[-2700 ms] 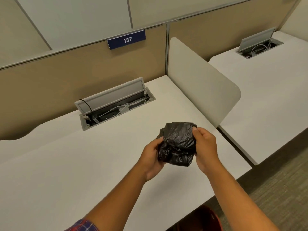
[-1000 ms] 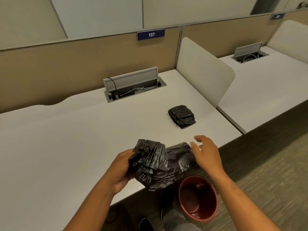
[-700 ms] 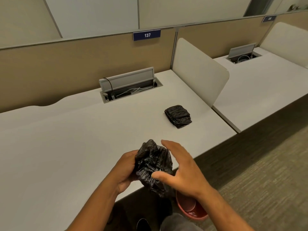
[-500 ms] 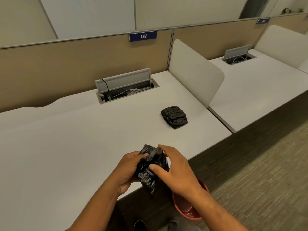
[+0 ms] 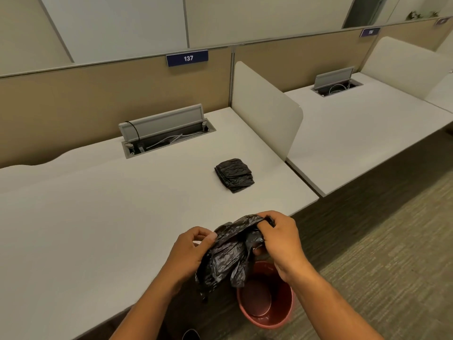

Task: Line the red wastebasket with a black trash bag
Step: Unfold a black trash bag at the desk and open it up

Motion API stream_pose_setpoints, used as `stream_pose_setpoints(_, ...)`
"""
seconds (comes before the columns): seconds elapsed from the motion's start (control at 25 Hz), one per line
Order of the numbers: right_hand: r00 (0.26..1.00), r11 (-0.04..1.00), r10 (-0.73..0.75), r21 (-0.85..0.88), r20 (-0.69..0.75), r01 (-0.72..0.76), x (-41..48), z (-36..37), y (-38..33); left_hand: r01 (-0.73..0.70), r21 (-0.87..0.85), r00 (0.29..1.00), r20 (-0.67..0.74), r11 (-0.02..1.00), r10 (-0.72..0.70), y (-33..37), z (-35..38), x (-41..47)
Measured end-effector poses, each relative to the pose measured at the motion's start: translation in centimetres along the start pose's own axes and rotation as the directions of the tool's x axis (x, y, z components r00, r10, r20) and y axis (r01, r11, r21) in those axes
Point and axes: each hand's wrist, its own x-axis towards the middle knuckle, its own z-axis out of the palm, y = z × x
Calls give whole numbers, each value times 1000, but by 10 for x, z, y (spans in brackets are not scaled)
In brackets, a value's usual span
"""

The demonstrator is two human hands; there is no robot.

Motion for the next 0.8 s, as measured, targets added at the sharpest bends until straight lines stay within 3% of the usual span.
stream_pose_setpoints(0.16,999,999,34,37,30,-35,8,-49,6,15,-40,992,-128,999,-20,25,54,-17)
stream_pose_setpoints(0.28,998,996,56,65,41,-58,14,-77,14,59,-149,994,-78,987,-71,38,87,-33)
stream_pose_setpoints(0.44,998,1000,30,-2,60,-29,22,-111,26,10,83,999,-39,997,-7,40,123,-42)
stream_pose_setpoints(0.56,995,998,57,-6,82,-57,25,-140,29,55,129,985,-170,990,-32,42,147,-43)
stream_pose_setpoints(0.68,995,996,48,-84,88,-41,32,-167,37,67,-50,952,-297,997,-79,45,160,-48)
stream_pose_setpoints(0.8,997,986,23,-165,74,-10,36,-190,45,43,-272,931,-339,961,-137,54,174,-54)
